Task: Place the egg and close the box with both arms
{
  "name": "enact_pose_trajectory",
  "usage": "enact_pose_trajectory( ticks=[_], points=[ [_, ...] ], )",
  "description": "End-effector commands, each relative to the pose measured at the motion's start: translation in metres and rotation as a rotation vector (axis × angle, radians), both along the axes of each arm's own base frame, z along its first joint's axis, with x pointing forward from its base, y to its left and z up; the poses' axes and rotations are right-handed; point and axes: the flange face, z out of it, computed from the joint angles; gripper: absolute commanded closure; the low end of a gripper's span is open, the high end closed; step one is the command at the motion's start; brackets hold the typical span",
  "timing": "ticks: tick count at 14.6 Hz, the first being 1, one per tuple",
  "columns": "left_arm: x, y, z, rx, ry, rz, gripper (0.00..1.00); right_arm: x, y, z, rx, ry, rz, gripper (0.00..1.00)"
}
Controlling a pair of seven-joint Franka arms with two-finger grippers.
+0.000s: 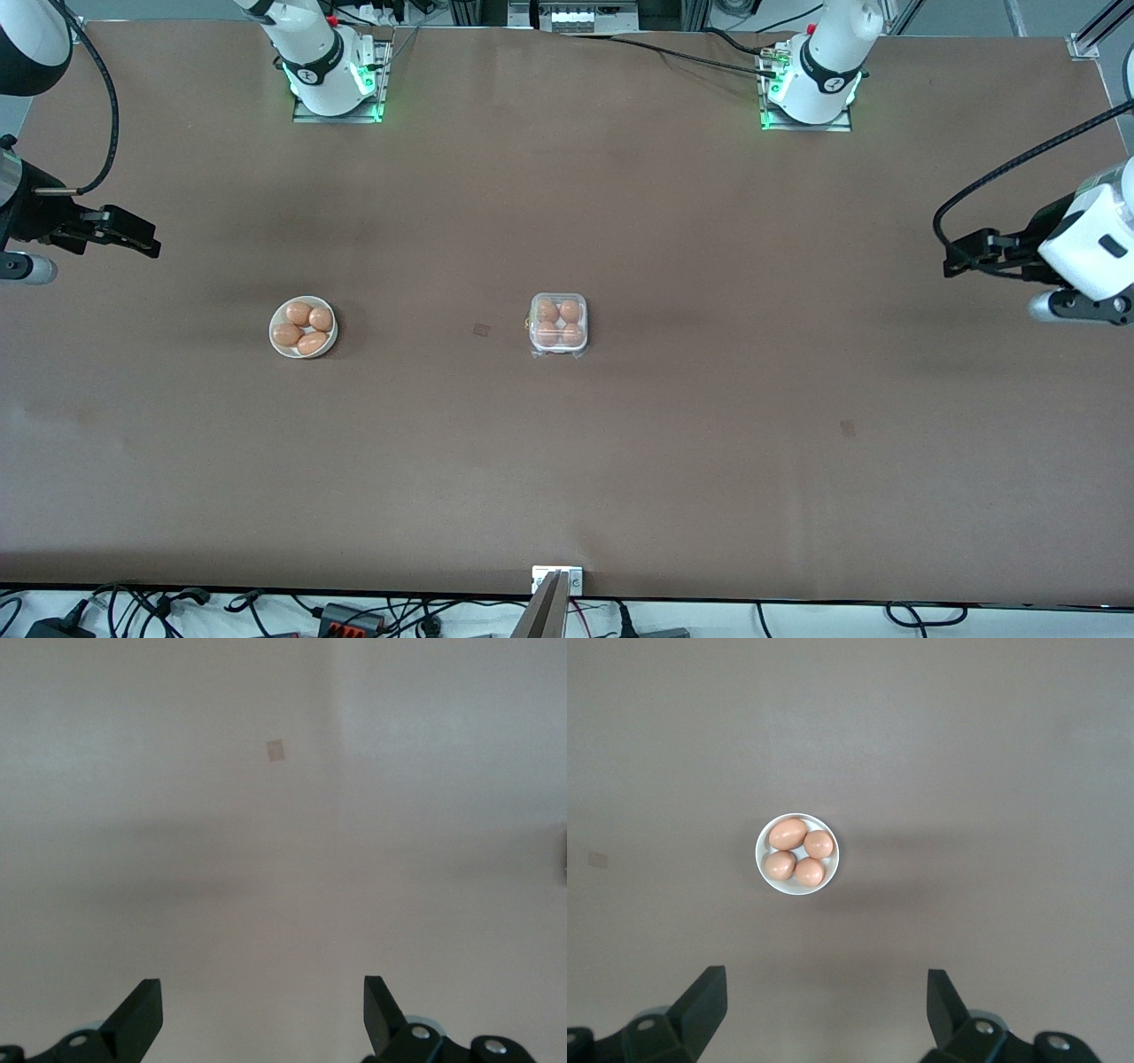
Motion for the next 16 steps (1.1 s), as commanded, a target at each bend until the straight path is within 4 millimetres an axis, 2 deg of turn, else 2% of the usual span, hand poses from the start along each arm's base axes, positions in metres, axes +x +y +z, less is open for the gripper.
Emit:
enact_pose_trajectory(
  ticks=[1,4,7,9,10,11,12,16],
  points=[
    [-0.065,0.001,0.0,-0.033,-0.058,-0.026,0.0,-0.012,0.003,0.002,0.006,0.008,0.004,0.0],
    [-0.068,-0.006,0.011,-0.035,-0.071,-0.034,0.0,-0.028,-0.001,-0.006,-0.003,-0.033,0.006,0.0],
    [-0.074,-0.017,0.026,-0.041,-0.033,-0.034,0.0,-0.03,0.0,-0.007,-0.001,-0.047,0.001,0.0],
    [-0.073,-0.027,0.029,-0.034,-0.04,-0.007,0.0,-0.032,-0.001,-0.004,0.004,-0.029,-0.001,0.0],
    [-0.072,-0.025,0.027,-0.036,-0.039,0.006,0.0,-0.033,-0.001,-0.003,0.004,-0.026,0.001,0.0],
    [-0.072,-0.032,0.024,-0.031,-0.023,0.001,0.0,-0.033,-0.001,0.001,0.004,-0.027,0.004,0.0],
    [-0.07,-0.032,0.028,-0.021,-0.037,-0.003,0.0,-0.034,0.001,0.001,0.003,-0.019,0.008,0.0],
    [-0.059,-0.008,0.023,-0.03,-0.062,0.026,0.0,-0.04,-0.001,0.007,0.004,-0.015,0.003,0.0]
  ],
)
